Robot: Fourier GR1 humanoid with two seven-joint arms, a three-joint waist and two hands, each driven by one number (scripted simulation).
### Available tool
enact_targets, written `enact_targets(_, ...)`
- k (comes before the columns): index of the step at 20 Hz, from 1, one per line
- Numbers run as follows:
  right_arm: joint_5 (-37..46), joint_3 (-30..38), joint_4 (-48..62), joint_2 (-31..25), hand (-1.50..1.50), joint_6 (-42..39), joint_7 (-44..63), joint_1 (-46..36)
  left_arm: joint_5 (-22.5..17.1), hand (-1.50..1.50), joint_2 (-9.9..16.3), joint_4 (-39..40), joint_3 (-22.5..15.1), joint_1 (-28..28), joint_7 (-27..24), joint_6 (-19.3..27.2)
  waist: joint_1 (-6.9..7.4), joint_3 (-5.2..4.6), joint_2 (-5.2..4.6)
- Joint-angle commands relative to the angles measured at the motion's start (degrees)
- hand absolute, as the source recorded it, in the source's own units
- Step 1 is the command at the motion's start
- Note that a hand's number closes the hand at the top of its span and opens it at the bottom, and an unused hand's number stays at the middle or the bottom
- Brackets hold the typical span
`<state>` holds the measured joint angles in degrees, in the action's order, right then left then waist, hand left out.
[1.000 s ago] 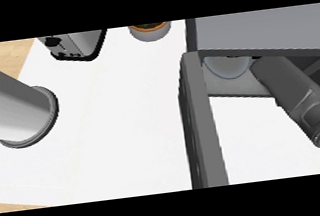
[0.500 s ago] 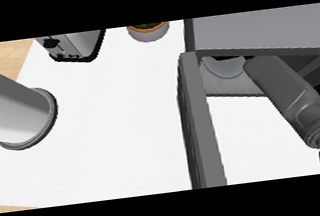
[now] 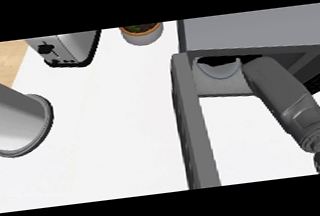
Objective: Pick up the milk, place it into the microwave and close the microwave
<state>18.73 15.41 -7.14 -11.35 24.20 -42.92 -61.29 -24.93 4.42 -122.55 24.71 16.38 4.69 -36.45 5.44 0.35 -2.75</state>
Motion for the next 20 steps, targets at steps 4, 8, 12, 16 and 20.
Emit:
enact_targets(4,-4.66,4.14,-0.06,0.92,-1.5,-9.92,-6.06,4.66,3.03,-1.5,-2.56,-1.04,-6.03,-2.46,2.8,1.43,-2.31,-0.12,0.93)
enact_targets(8,-7.3,6.23,-0.12,0.74,-1.5,-16.76,-5.98,5.99,1.18,1.5,-3.3,-4.95,-7.98,0.25,5.21,1.21,-2.75,-0.17,1.72)
enact_targets(12,-7.97,5.95,-0.25,3.02,-1.5,-23.55,-8.82,10.2,6.61,1.5,-4.37,-1.57,-13.56,-1.58,3.95,3.06,-4.5,-0.28,2.26)
enact_targets(16,-9.2,6.19,-1.63,3.14,-1.5,-28.45,-12.01,14.96,7.98,1.5,-4.39,-2.99,-17.84,-1.04,5.55,4.64,-4.72,-0.29,2.5)
enact_targets(20,-9.19,3.98,-6.66,3.87,-1.5,-28.41,-11.06,19.8,7.78,1.5,-4.41,-3.82,-21.32,-1.74,8.07,8.38,-5.84,-0.37,3.02)
